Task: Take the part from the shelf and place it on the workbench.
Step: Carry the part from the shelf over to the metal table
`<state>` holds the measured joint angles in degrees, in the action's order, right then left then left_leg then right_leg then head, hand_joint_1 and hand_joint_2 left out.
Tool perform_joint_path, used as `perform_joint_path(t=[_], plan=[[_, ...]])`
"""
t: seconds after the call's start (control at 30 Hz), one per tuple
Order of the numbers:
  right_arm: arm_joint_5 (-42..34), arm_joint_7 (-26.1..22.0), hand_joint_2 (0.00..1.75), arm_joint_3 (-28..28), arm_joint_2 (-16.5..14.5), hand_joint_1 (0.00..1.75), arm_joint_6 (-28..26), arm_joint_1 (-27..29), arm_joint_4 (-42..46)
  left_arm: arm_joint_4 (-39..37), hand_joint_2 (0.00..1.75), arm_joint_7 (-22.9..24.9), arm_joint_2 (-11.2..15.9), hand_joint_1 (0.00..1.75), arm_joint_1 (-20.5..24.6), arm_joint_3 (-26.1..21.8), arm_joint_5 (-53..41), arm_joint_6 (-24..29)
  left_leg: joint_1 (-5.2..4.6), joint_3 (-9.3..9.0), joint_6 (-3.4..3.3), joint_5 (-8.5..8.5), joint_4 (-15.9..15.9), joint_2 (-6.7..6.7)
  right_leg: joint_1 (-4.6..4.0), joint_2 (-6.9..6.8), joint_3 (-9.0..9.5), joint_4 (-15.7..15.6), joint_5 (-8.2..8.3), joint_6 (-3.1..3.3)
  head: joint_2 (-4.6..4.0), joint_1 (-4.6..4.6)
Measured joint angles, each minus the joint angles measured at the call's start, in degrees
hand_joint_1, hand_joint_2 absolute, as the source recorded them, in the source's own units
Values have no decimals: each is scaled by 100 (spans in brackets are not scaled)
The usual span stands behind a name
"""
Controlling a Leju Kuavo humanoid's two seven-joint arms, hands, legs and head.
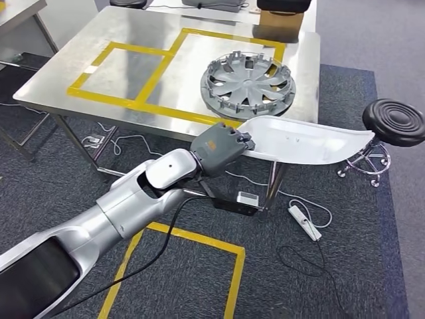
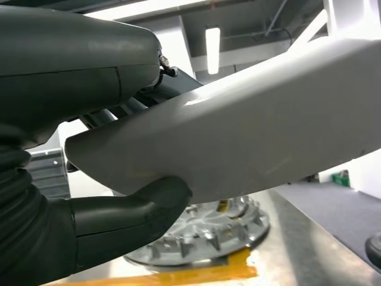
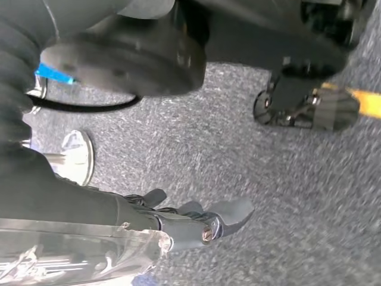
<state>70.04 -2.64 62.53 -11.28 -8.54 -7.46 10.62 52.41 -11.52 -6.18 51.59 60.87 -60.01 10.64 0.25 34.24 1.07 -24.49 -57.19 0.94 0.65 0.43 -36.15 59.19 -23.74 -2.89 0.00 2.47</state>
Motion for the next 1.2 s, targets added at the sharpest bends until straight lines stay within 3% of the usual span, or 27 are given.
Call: perform_joint_path(t=[0.07, 0.13, 0.23, 0.27, 0.3, 0.33, 0.4, 0.43, 0.5, 0.6, 0.67, 0.73, 0.77, 0.8, 0.83, 0.9, 0.93, 1.0, 1.1, 1.13, 1.2], plan=[[-1, -1, 175, 1, 0, 0, -1, 11, 1, 0, 175, 0, -5, 175, 0, -2, -1, 0, 10, -8, 66, -35, -3, -11, 7, 16, 19, -25, -12, 79, -1, -16], [-1, -1, 175, 1, 0, 0, -1, 14, 1, 0, 175, 0, -8, 175, 10, -4, -1, 0, 16, 128, 122, -223, -313, -19, 26, 16, 74, -59, -22, 147, -1, -46], [-1, 0, 175, 1, 0, 0, -1, 18, 1, -3, 175, 0, 4, 175, -4, -1, -1, -2, 20, 743, 159, -648, -1430, -22, 30, 10, 120, -66, -58, 200, -1, -79], [-1, 0, 175, 1, 0, 0, -1, 23, 1, -5, 175, 0, 12, 175, -15, 1, -1, -2, 20, 888, 160, -651, -1631, -22, 30, 12, 133, -65, -71, 204, -2, -83], [-1, 0, 175, 1, 0, 0, -1, 27, 1, -6, 175, 1, 19, 175, -23, 1, -1, -2, 21, 928, 155, -539, -1618, -22, 30, 16, 149, -65, -85, 201, -2, -85], [-1, 0, 175, 1, 0, 0, -1, 30, 1, -7, 175, 1, 23, 175, -25, 1, -1, -2, 21, 853, 145, -334, -1387, -23, 33, 24, 172, -64, -101, 192, -2, -86], [-1, 0, 175, 1, 0, 0, 0, 31, 1, -7, 175, 1, 25, 175, -17, -1, 0, -2, 21, 508, 126, 103, -612, -28, 23, 40, 212, -51, -146, 144, -2, -94], [-1, 0, 175, 1, 0, 0, 0, 28, 1, -7, 175, 0, 22, 175, -11, -1, 0, -2, 21, 362, 103, 208, -300, -27, 12, 49, 217, -42, -169, 115, -1, -97], [-1, 1, 175, 1, 0, 0, 0, 30, 1, -7, 175, 0, 22, 175, -7, 0, 0, -2, 12, 243, 44, 210, -37, -20, -10, 57, 215, -44, -196, 61, 0, -106], [0, 5, 175, 1, 0, 0, 6, 38, 1, -7, 175, 0, 23, 175, -6, -1, -1, -3, 20, 223, -74, 179, -14, -14, 6, 33, 193, 13, -274, -20, 0, -93], [1, 7, 175, 1, 0, 0, 11, 35, 1, -7, 175, 1, 15, 175, -3, -2, -1, -3, 28, 192, -129, 163, -4, -16, 8, 11, -53, 508, -526, -58, -1, -69], [-3, -2, 175, 1, 0, 0, 21, 22, 1, -7, 175, 1, 14, 175, -11, -1, -1, -3, 18, 174, -159, 138, -5, -18, 3, 5, -482, 1304, -827, -72, -1, -58], [-3, -3, 175, 0, 0, 0, 28, 11, 1, -8, 175, 0, 14, 175, -18, 1, -1, -4, 15, 161, -166, 124, -5, -18, 1, 4, -640, 1559, -863, -73, -1, -60], [-2, -4, 175, -1, 0, 0, 35, 0, 1, -8, 175, 0, 14, 175, -25, 1, -1, -4, 13, 142, -166, 108, -6, -17, 0, 3, -698, 1604, -786, -70, -1, -58], [-1, 0, 175, -1, 0, 0, 38, -9, 1, -9, 175, 1, 14, 175, -28, 2, -1, -4, 14, 113, -161, 88, -6, -12, 1, 2, -636, 1411, -599, -62, -1, -59], [1, 10, 175, -1, 0, 0, 40, 4, 1, -9, 175, 1, 14, 175, -23, 1, -1, -4, 15, 40, -130, 38, -5, 3, 0, -4, -296, 638, -155, -39, -1, -57], [2, 14, 175, 0, 0, 0, 41, 11, 0, -9, 175, 2, 15, 175, -14, 1, -1, -4, 6, 20, -105, 16, -12, 10, -6, -5, -133, 290, -32, -25, -1, -58], [3, 16, 175, 1, 0, 0, 43, 17, 0, -9, 175, 1, 19, 175, 1, 1, -1, -5, -11, 21, -46, 1, -12, 12, -20, 5, -2, 7, -2, 12, -1, -74], [3, 19, 175, 1, 0, 0, 44, 24, 1, -9, 175, 2, 14, 175, 10, -1, -1, -7, -12, 36, 46, -50, -42, -5, -8, 31, 19, -24, -14, 100, -1, -102], [4, 19, 175, 1, 0, 0, 46, 23, 1, -9, 175, 2, 11, 175, 17, -3, -1, -7, -11, 95, 76, -132, -174, -11, 2, 30, 42, -38, -20, 130, -1, -115], [5, 17, 175, 1, 0, 0, 57, 19, 1, -9, 175, 2, 10, 175, 23, -3, -1, -7, -11, 419, 114, -415, -799, -19, 11, 20, 84, -51, -46, 180, -2, -142]])
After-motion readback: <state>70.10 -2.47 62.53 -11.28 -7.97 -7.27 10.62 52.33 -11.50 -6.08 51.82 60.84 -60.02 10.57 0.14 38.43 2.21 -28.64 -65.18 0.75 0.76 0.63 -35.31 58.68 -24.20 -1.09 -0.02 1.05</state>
